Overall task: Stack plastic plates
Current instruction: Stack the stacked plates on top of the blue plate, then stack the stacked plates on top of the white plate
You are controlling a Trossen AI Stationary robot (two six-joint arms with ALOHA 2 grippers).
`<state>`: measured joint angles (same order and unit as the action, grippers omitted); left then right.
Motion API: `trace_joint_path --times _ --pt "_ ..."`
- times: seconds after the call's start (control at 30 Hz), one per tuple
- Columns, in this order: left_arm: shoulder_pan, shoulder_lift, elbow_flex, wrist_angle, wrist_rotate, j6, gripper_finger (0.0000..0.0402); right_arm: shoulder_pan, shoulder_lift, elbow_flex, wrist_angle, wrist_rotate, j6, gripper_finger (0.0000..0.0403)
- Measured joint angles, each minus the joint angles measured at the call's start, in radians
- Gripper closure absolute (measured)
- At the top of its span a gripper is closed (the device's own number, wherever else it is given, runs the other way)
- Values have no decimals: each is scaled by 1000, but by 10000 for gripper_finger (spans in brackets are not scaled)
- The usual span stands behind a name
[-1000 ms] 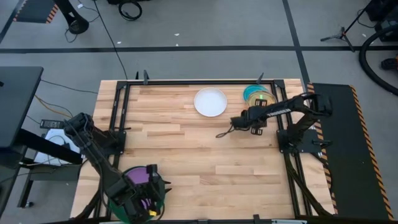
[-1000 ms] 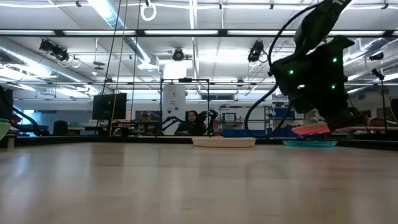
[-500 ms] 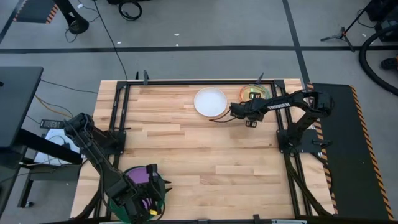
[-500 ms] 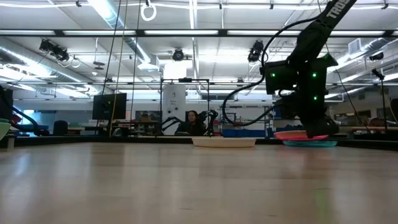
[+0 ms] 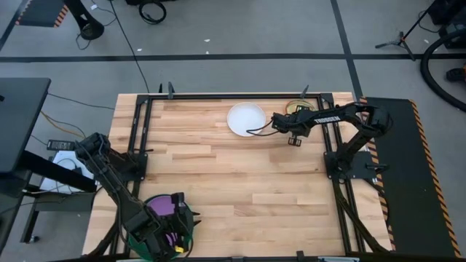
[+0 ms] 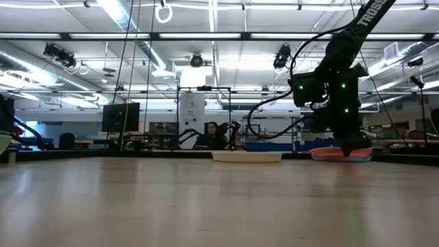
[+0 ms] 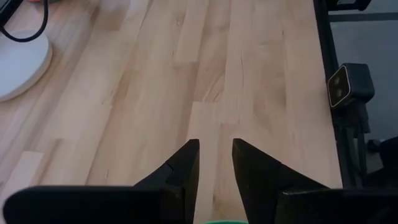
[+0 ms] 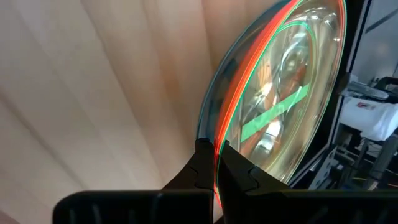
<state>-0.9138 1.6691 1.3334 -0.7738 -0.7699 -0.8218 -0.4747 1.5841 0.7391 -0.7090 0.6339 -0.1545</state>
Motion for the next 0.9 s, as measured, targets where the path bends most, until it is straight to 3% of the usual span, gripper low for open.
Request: trace_joint_path --times 0.23,0.47,0.6,0.9 --pt "0 0 0 0 0 4 296 -10 0 0 11 27 114 376" --pt "0 0 0 0 0 6 296 -7 0 0 12 47 221 292" --pt "0 0 0 0 0 17 296 10 0 0 -9 -30 248 247" --pt "14 0 0 1 0 72 296 46 0 0 -48 -51 328 194"
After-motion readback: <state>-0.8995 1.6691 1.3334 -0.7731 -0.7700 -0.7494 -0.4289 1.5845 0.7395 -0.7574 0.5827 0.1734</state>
